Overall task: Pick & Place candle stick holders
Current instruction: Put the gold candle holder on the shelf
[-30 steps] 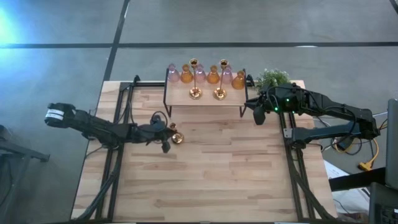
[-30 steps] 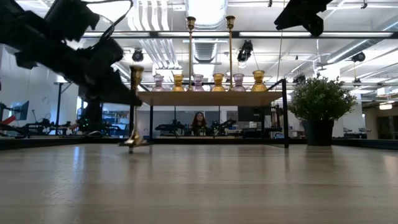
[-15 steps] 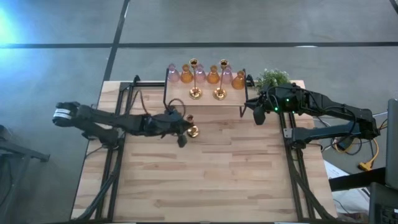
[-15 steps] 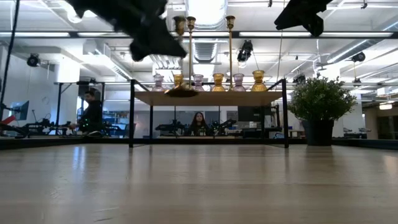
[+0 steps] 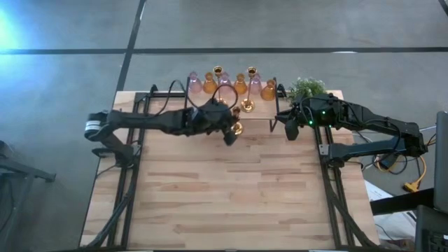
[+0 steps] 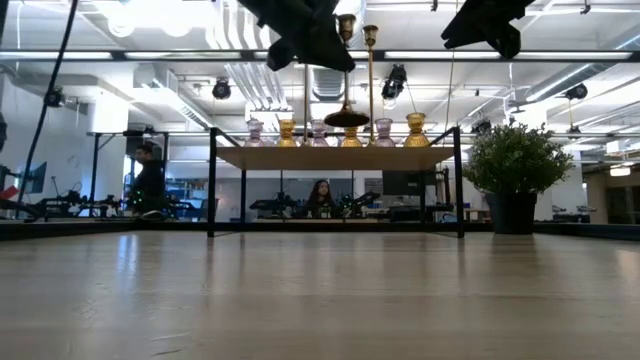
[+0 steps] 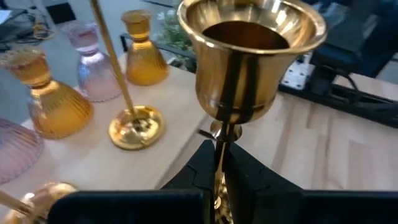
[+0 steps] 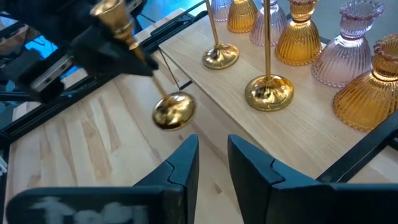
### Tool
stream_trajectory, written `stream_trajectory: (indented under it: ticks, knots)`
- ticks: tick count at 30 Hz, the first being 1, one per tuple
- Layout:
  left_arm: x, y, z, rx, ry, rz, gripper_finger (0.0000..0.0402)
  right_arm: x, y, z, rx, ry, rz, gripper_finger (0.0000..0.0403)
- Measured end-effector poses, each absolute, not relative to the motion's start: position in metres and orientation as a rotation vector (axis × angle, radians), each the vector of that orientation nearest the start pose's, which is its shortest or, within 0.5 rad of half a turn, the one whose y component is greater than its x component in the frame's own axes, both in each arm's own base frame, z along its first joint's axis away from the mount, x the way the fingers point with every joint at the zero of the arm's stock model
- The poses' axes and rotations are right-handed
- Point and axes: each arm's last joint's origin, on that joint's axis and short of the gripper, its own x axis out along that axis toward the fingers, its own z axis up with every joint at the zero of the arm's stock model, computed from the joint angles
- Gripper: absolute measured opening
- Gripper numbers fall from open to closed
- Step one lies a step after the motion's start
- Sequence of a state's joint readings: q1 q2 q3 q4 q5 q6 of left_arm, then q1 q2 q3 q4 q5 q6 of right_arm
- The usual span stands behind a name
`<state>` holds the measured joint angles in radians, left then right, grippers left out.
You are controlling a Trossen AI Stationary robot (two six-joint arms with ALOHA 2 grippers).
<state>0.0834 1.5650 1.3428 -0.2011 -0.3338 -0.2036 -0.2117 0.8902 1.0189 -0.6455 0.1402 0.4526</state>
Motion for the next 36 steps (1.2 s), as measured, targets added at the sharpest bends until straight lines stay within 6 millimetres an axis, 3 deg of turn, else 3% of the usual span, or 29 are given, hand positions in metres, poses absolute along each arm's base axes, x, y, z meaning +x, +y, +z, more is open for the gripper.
stream_trajectory:
  ticks: [11,19,30,36]
  knots:
    - [0.363,0.063,0.333,-0.171,0.369,0.58,0.0019,0.168,-0.04,0.352,0.447,0.434,-0.454,0.0063]
    - [0.362,0.058,0.336,-0.259,0.289,0.721,0.0019,0.168,-0.041,0.352,0.425,0.433,-0.476,0.0075]
    - [0.378,0.056,0.331,-0.25,0.211,0.93,0.0019,0.162,-0.042,0.356,0.215,0.446,-0.48,0.0075]
    - [0.4,0.06,0.333,-0.215,0.222,0.953,0.0019,0.156,-0.041,0.359,0.102,0.45,-0.474,0.0064]
